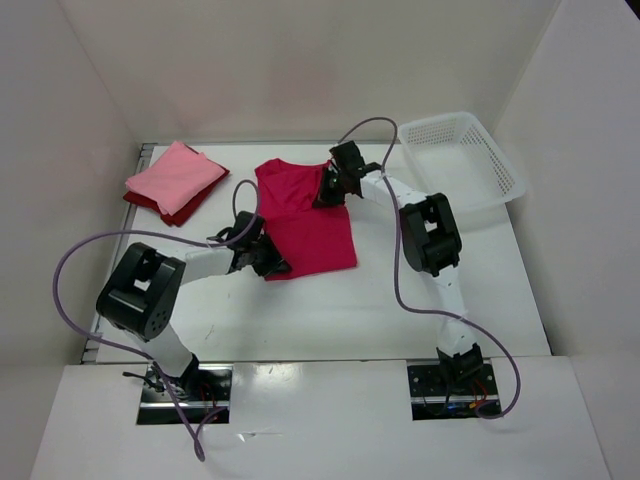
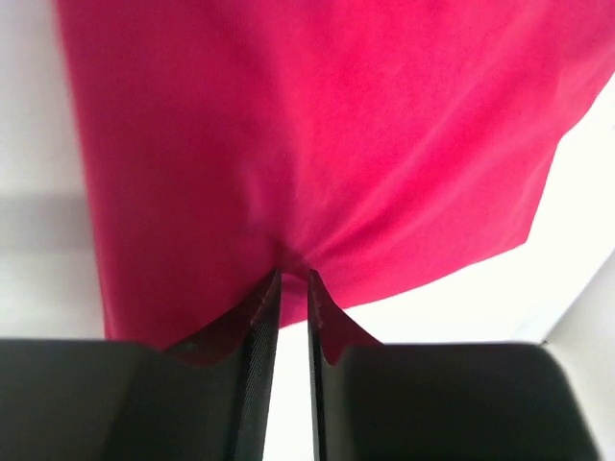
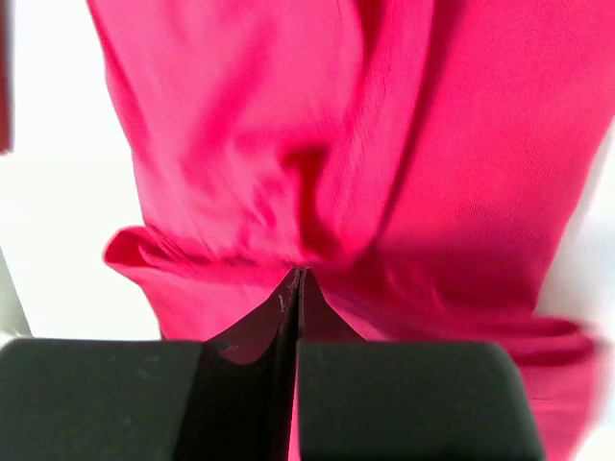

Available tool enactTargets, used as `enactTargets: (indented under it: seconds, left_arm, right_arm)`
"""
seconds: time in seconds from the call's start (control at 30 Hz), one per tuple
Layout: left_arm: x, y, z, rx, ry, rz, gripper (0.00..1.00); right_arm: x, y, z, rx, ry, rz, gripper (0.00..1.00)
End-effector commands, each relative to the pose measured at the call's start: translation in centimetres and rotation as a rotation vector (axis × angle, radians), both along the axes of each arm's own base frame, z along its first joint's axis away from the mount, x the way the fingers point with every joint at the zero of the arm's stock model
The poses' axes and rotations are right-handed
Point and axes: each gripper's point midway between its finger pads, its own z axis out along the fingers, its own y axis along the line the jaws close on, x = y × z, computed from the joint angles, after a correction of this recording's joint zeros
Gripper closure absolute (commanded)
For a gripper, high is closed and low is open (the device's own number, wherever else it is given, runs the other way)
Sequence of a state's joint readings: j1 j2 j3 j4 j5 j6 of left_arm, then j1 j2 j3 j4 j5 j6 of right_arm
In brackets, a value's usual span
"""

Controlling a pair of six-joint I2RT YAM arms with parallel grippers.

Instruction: Fold and stack the t-shirts

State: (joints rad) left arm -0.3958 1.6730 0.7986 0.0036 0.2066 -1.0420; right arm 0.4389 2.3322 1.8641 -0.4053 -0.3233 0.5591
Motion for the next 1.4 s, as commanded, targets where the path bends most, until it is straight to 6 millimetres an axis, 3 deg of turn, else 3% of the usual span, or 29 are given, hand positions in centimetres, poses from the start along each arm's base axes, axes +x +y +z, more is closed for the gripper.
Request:
enactTargets:
  seconds: [0.0,0.1,0.13,0.17,0.2,0.23,0.27,0.3,0.33,0.37,0.4,0.43,0.47,0.5,0.53,0.57,0.63,0.7,0.73,0.83,1.03,1.1,1.27,1.37]
  left_arm:
    - [-1.3,1.5,0.4,0.069,0.002,-0.009,0.75]
    - [-1.4,2.2,1.4,0.061,-0.01,0.002,0.7]
    - [-1.3,2.7,1.6,0.058,-0.018,0.016,0.68]
    - [-1.3,2.7,2.9,0.051,-0.05,0.01,0.66]
    - [-1.2,3.2,3.4,0.056,-0.06,0.026,0.56]
    - [-1.3,3.3,4.6,0.051,-0.091,0.019,0.5]
    - [-1.2,3.3,5.2,0.049,-0.115,0.012,0.44]
    - [-1.4,3.9,5.2,0.059,-0.111,0.027,0.38]
    - [-1.8,4.4,5.3,0.059,-0.111,0.037,0.23]
    - [-2.3,4.6,4.7,0.065,-0.095,0.036,0.07]
    - [-2.8,4.8,4.5,0.048,-0.081,0.035,0.0]
    - [-2.7,5.0,4.3,0.028,-0.073,0.053,0.0]
    - [-3.1,4.8,3.9,0.013,-0.067,0.041,0.0]
    - [-4.0,4.7,3.1,-0.009,-0.032,0.048,0.0]
    - [-3.8,4.6,3.1,-0.019,-0.044,0.055,0.0]
    - [-3.5,4.8,3.2,-0.022,-0.053,0.064,0.0]
    - [-3.7,4.8,2.9,-0.025,-0.046,0.072,0.21]
    - [-3.4,5.3,2.4,-0.001,-0.042,0.1,0.44]
    - [-3.7,5.4,2.2,-0.002,-0.029,0.108,0.48]
    - [-3.4,5.4,1.3,-0.007,-0.014,0.136,0.51]
    - [-2.9,5.2,-0.3,-0.006,0.027,0.154,0.55]
    - [-2.7,5.3,-0.2,0.005,0.024,0.162,0.56]
    - [-2.9,6.1,0.0,0.03,0.003,0.185,0.6]
    - [-3.2,6.3,-0.4,0.041,0.01,0.19,0.61]
  right_arm:
    - [3.9,0.6,3.2,0.051,-0.121,-0.038,1.0]
    - [4.4,0.8,4.7,0.093,-0.128,-0.037,1.0]
    - [4.1,0.9,6.1,0.106,-0.139,-0.031,1.0]
    - [4.0,0.8,6.8,0.105,-0.152,-0.024,1.0]
    - [3.1,0.4,6.6,0.09,-0.134,-0.019,1.0]
    - [2.5,-0.1,9.1,0.099,-0.169,-0.025,1.0]
    - [0.9,-0.8,7.8,0.073,-0.133,-0.017,1.0]
    - [0.4,-1.2,8.4,0.075,-0.153,-0.023,1.0]
    - [-0.5,-1.6,11.0,0.094,-0.194,-0.023,1.0]
    - [-1.5,-2.0,11.2,0.102,-0.183,-0.034,1.0]
    - [-3.4,-2.7,8.7,0.087,-0.13,-0.044,1.0]
    - [-4.3,-3.4,10.4,0.1,-0.157,-0.063,1.0]
    - [-6.6,-4.3,7.6,0.078,-0.091,-0.073,1.0]
    - [-7.5,-4.9,7.2,0.077,-0.076,-0.096,1.0]
    - [-8.1,-5.8,6.8,0.069,-0.067,-0.122,0.97]
    - [-9.9,-7.0,5.7,0.039,-0.047,-0.139,0.95]
    - [-11.0,-8.5,4.9,0.041,-0.018,-0.179,0.87]
    - [-12.4,-10.4,3.5,0.024,0.014,-0.209,0.72]
    - [-12.9,-10.3,2.9,0.034,0.036,-0.212,0.65]
    - [-15.5,-10.2,0.8,0.067,0.111,-0.202,0.59]
    - [-16.8,-10.5,-1.0,0.068,0.156,-0.211,0.49]
    - [-16.2,-10.6,-1.1,0.076,0.143,-0.22,0.48]
    - [-16.4,-10.5,-2.8,0.067,0.178,-0.215,0.48]
    - [-16.3,-10.3,-3.2,0.068,0.193,-0.21,0.59]
